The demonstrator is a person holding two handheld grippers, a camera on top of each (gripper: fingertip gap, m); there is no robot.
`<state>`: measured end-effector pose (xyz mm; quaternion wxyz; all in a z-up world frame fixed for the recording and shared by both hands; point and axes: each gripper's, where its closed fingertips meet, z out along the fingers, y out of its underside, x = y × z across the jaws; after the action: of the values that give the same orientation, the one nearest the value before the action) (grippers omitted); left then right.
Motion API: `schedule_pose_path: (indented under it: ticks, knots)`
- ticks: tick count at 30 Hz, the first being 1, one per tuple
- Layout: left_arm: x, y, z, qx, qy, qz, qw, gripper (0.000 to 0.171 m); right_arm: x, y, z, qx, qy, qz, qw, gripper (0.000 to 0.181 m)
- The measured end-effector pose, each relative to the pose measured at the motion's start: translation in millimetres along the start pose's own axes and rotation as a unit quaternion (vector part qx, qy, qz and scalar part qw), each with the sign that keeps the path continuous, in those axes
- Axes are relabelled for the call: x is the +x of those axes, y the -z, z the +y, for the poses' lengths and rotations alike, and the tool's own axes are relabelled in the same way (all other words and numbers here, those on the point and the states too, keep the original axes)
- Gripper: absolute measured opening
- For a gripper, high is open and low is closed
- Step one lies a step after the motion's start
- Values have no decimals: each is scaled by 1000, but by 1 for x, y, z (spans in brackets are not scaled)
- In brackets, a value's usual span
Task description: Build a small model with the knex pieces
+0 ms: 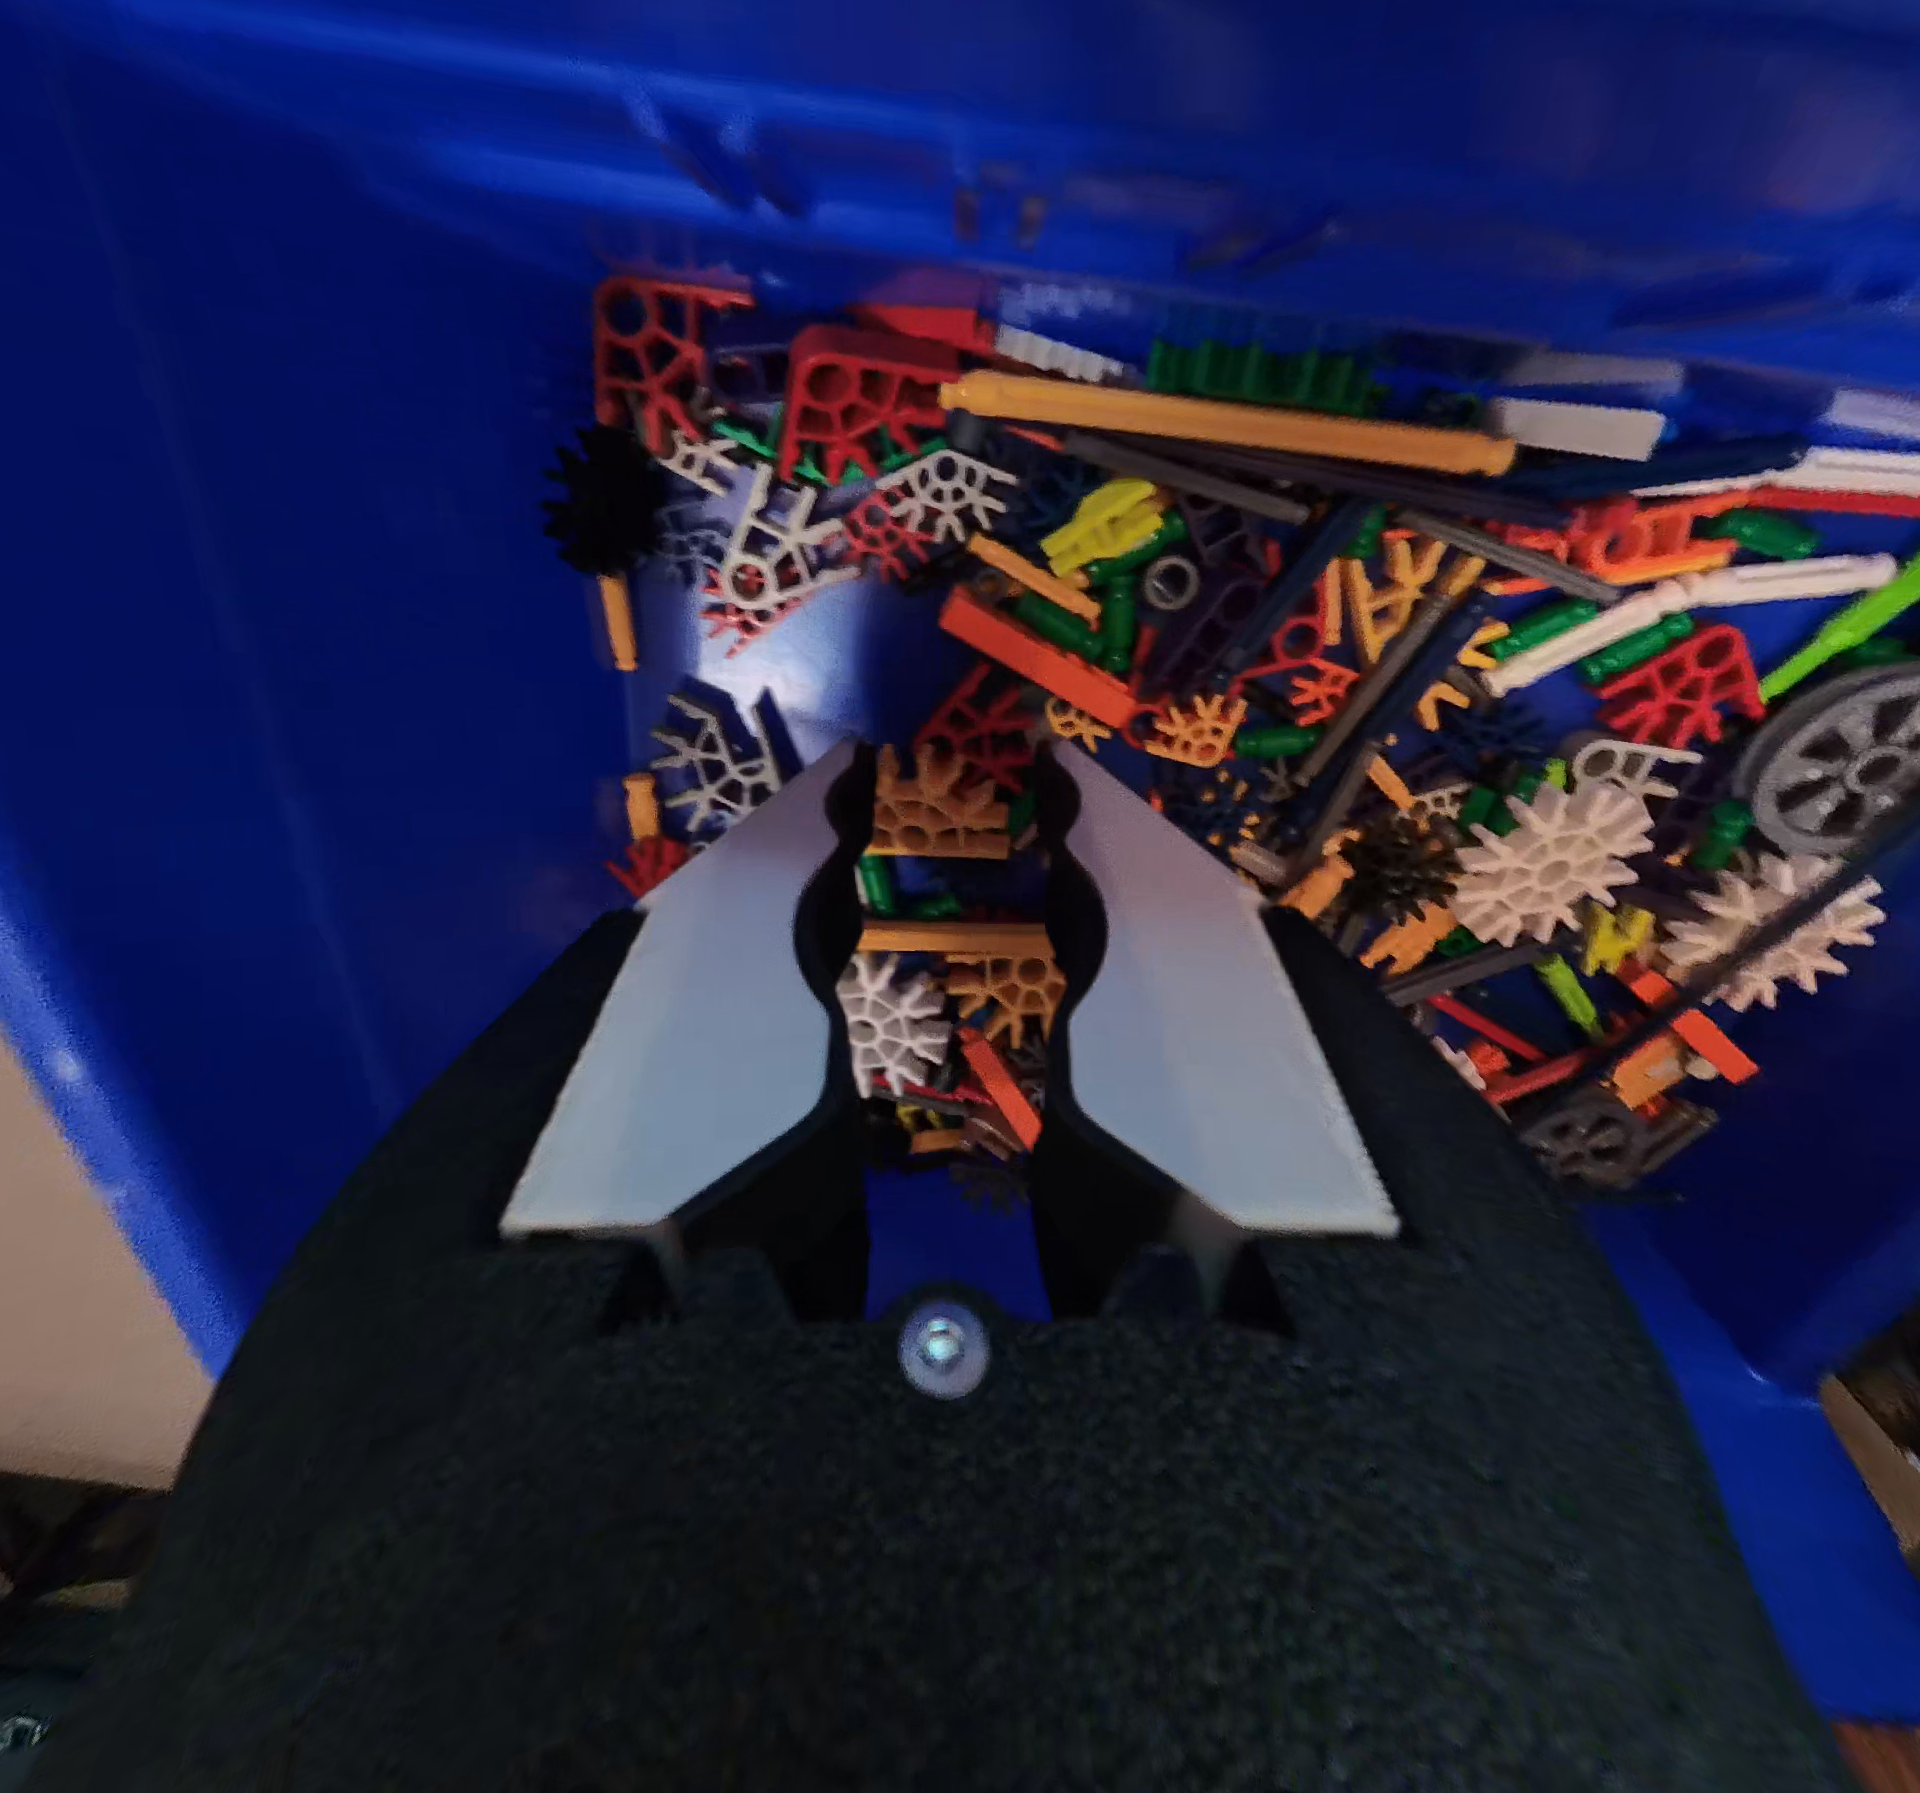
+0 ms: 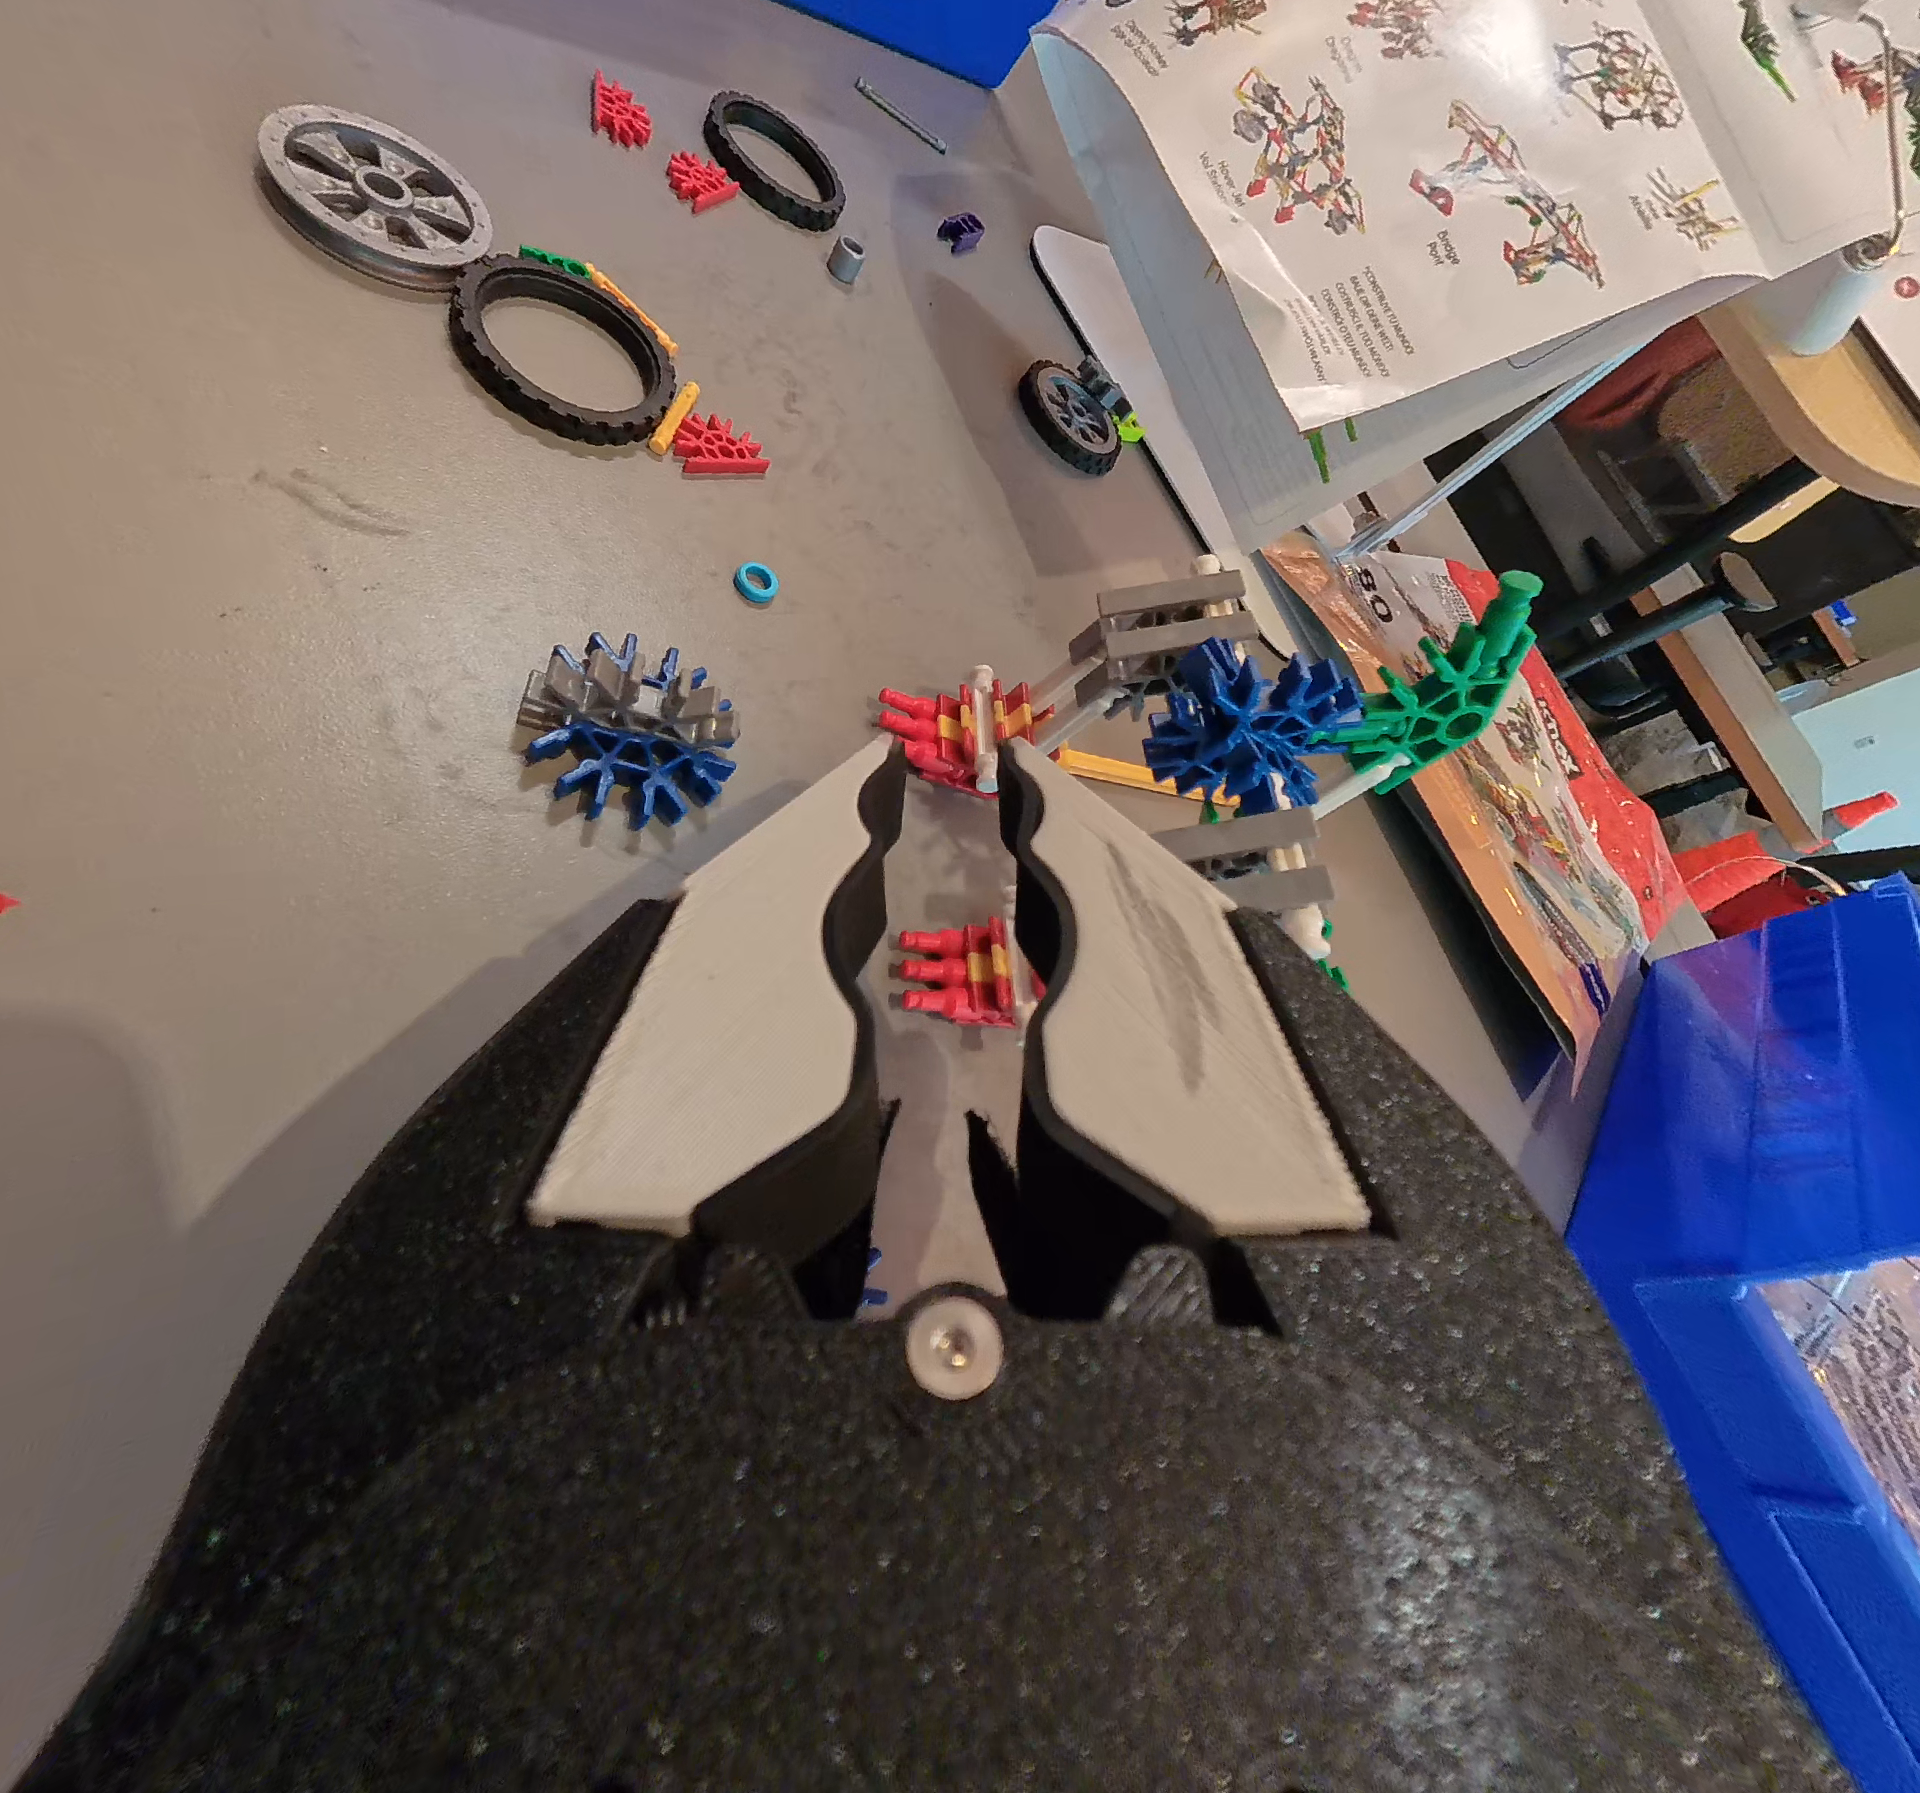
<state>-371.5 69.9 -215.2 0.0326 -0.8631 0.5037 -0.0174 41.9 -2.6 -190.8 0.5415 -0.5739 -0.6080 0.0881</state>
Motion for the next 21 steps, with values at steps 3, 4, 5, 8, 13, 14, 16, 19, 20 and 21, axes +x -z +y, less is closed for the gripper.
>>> schedule_pose_path:
  ticks: [3,4,5,8,13,14,16,19,20,21]
  knots:
    - [7,-4,5,-13,-7,14,1000,34,0,0,0,1,0,-1,1000,17]
    - [6,-5,5,-14,-6,10,1000,33,0,0,0,1,0,-1,1000,17]
    - [6,-6,5,-14,-5,13,1000,33,0,0,0,1,-1,-1,1000,17]
    - [7,-6,3,-13,-4,17,1000,30,0,0,0,1,-1,0,1000,17]
    - [5,-6,1,0,-6,20,1000,28,1,1,-1,4,-2,1,1000,17]
    - [4,-6,0,7,-2,19,1000,28,1,1,-1,4,-2,2,1000,17]
    - [-2,-6,-2,18,9,16,1000,27,1,1,-1,5,-2,2,1000,17]
    - [-9,-6,-3,27,20,3,999,24,1,1,-1,7,-2,2,1000,17]
    - [-12,-6,-4,29,20,-2,999,23,1,1,-1,6,-2,2,1000,17]
    - [-13,-6,-6,34,23,-5,999,23,1,1,-1,6,-2,2,1000,17]
